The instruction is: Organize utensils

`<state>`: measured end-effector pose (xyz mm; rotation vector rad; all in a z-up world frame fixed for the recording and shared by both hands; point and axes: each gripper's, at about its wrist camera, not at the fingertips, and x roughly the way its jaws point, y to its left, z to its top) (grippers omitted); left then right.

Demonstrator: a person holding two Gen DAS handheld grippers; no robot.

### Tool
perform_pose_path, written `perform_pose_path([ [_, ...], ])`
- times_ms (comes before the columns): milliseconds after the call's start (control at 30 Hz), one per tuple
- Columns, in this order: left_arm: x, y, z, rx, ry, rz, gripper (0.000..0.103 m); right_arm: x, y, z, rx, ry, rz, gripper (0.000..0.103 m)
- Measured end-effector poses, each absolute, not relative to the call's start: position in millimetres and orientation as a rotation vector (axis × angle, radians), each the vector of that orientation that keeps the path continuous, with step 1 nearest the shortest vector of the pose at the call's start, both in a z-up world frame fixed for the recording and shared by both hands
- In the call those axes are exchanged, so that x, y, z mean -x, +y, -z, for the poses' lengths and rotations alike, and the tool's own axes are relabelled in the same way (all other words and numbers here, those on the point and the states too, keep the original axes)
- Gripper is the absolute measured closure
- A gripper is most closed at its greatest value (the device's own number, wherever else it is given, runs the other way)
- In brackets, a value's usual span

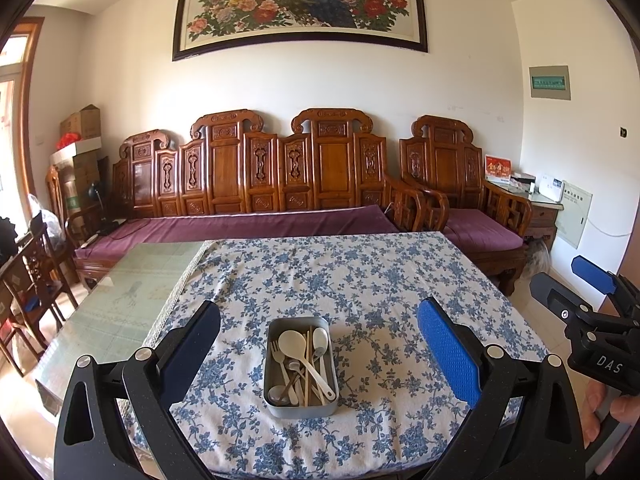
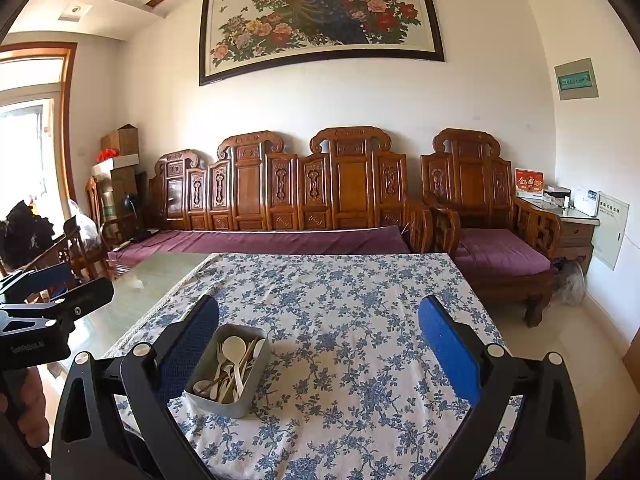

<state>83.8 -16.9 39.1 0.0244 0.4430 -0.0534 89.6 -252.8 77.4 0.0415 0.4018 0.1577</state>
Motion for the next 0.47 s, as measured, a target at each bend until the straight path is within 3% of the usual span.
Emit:
perform_pose_path([
  [467,-84.7,-17.4,-43.9,-0.016,0.443,0.048,0.008,-89.5,-253.3,-77.9,-0.044,0.402,-0.159,0.002],
])
